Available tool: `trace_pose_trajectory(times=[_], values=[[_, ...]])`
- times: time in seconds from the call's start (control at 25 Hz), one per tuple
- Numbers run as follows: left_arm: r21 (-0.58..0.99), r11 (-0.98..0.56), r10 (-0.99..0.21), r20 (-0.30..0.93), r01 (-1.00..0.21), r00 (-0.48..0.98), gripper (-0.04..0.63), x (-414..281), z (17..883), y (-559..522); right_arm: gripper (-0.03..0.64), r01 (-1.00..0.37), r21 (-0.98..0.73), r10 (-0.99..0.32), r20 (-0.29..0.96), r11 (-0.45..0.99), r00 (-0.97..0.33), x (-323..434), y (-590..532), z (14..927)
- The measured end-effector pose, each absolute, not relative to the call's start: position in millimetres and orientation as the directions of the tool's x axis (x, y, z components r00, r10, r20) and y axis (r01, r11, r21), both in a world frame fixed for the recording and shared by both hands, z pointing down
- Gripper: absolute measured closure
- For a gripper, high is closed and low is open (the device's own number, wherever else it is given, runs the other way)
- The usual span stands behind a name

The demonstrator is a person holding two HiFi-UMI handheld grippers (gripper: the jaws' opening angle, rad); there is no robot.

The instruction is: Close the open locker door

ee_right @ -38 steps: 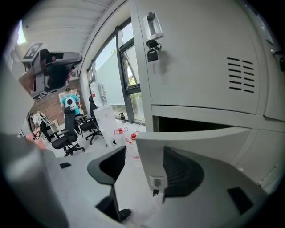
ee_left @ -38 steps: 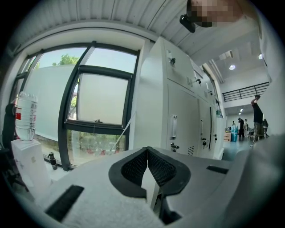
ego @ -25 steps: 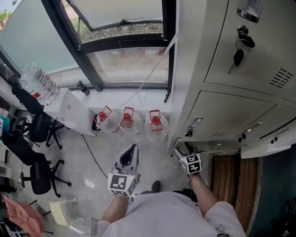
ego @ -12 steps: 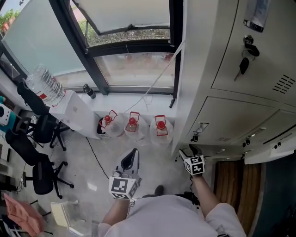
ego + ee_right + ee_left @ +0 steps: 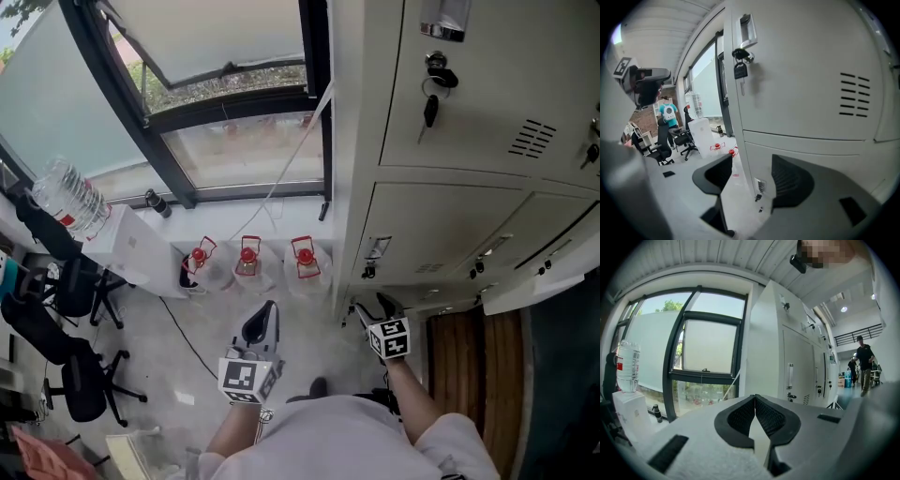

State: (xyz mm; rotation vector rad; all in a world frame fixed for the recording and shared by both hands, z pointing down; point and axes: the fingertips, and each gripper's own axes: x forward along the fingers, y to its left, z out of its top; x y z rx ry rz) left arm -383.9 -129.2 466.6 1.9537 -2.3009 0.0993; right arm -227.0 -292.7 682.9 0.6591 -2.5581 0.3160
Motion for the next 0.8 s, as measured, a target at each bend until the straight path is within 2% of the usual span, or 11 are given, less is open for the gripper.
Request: trace_pose_trajectory(times=[0.52, 0.8], values=[[0.047, -0.018, -0.997, 0.072, -0.999, 0.022, 0.586, -308, 457, -166, 0.362, -0.666, -0.091, -0.607, 0.337, 0.74, -0.72, -118, -284, 598], [0.049, -0.118, -0.991, 0.059, -0.992, 0.121, 0.586, -260, 456, -177, 0.371, -0.766, -0.082, -0.744, 0.194, 0.637, -0.64, -47, -271, 535]])
